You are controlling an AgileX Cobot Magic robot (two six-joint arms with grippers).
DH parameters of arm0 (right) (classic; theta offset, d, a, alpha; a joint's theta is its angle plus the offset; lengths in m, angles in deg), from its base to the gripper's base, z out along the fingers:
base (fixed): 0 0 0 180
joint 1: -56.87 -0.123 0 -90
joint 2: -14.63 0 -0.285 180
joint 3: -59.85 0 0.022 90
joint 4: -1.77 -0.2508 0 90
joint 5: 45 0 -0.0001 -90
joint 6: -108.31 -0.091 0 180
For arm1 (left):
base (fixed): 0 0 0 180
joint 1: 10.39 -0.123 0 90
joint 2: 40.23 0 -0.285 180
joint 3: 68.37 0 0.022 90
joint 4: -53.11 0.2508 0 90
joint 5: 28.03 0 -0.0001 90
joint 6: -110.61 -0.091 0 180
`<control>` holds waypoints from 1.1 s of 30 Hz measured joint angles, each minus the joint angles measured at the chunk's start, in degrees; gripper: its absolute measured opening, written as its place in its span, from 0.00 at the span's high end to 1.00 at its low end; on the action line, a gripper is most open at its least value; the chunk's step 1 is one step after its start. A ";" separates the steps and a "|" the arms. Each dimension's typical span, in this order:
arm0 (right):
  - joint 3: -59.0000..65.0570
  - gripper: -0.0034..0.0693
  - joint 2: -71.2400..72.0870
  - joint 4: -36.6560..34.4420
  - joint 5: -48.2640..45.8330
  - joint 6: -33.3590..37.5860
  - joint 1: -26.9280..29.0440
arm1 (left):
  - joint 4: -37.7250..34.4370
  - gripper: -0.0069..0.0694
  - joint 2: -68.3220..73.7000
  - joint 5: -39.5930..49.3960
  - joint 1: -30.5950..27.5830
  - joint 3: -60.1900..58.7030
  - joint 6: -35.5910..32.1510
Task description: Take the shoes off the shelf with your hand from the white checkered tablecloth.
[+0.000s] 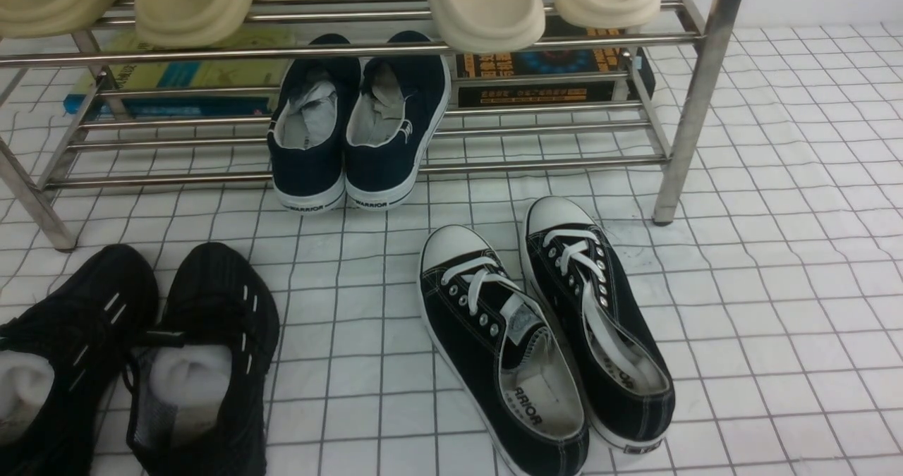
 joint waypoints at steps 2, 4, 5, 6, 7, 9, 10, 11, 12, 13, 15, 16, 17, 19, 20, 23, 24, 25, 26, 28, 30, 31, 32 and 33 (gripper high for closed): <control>0.00 0.62 0.00 0.00 0.00 0.00 0.00 | 0.00 0.82 0.00 0.00 0.00 0.00 0.00; 0.00 0.62 0.00 0.00 0.00 0.00 0.00 | 0.00 0.82 0.00 0.00 0.00 0.00 0.00; 0.00 0.62 0.00 0.00 0.00 0.00 0.00 | 0.00 0.82 0.00 0.00 0.00 0.00 0.00; 0.00 0.62 0.00 0.00 0.00 0.00 0.00 | 0.00 0.82 0.00 0.00 0.00 0.00 0.00; 0.00 0.62 0.00 0.00 0.00 0.00 0.00 | 0.00 0.82 0.00 0.00 0.00 0.00 0.00; 0.00 0.62 0.00 0.00 0.00 0.00 0.00 | 0.00 0.81 0.00 0.00 0.00 0.00 0.00; 0.00 0.62 0.00 0.00 0.00 0.00 0.00 | 0.00 0.81 0.00 0.00 0.00 0.00 0.00; 0.00 0.62 0.00 0.00 0.00 0.00 0.00 | 0.00 0.81 0.00 0.00 0.00 0.00 0.00; 0.00 0.62 0.00 0.00 0.00 0.00 0.00 | 0.00 0.81 0.00 0.00 0.00 0.00 0.00; 0.00 0.62 0.00 0.00 0.00 0.00 0.00 | 0.00 0.81 0.00 0.00 0.00 0.00 0.00; 0.00 0.62 0.00 0.00 0.00 0.00 0.00 | 0.00 0.81 0.00 0.00 0.00 0.00 0.00; 0.00 0.62 0.00 0.00 0.00 0.00 0.00 | 0.00 0.81 0.00 0.00 0.00 0.00 0.00; 0.00 0.62 0.00 0.00 0.00 0.00 0.00 | 0.00 0.81 0.00 0.00 0.00 0.00 0.00; 0.00 0.62 0.00 0.00 0.00 0.00 0.00 | 0.00 0.81 0.00 0.00 0.00 0.00 0.00; 0.00 0.62 0.00 0.00 0.00 0.00 0.00 | 0.00 0.81 0.00 0.00 0.00 0.00 0.00; 0.00 0.62 0.00 0.00 0.00 0.00 0.00 | 0.00 0.81 0.00 0.00 0.00 0.00 0.00; 0.00 0.62 0.00 0.00 0.00 0.00 0.00 | 0.00 0.81 0.00 0.00 0.00 0.00 0.00; 0.00 0.62 0.00 0.00 0.00 0.00 0.00 | 0.00 0.81 0.00 0.00 0.00 0.00 0.00; 0.00 0.62 0.00 0.00 0.00 0.00 0.00 | 0.00 0.81 0.00 0.00 0.00 0.00 0.00; 0.00 0.62 0.00 0.00 0.00 0.05 0.00 | 0.00 0.81 0.00 0.00 0.00 0.00 0.00; 0.00 0.62 0.00 0.00 0.00 0.05 0.00 | 0.00 0.81 0.00 0.00 0.00 0.00 0.00; 0.00 0.62 0.00 0.00 0.00 0.05 0.00 | 0.00 0.81 0.00 0.00 0.00 0.00 0.00; 0.00 0.62 0.00 0.00 0.00 0.05 0.00 | 0.00 0.81 0.00 0.00 0.00 0.00 0.02; 0.00 0.62 0.00 0.00 0.00 0.05 0.00 | 0.00 0.81 0.00 0.00 0.00 0.00 0.02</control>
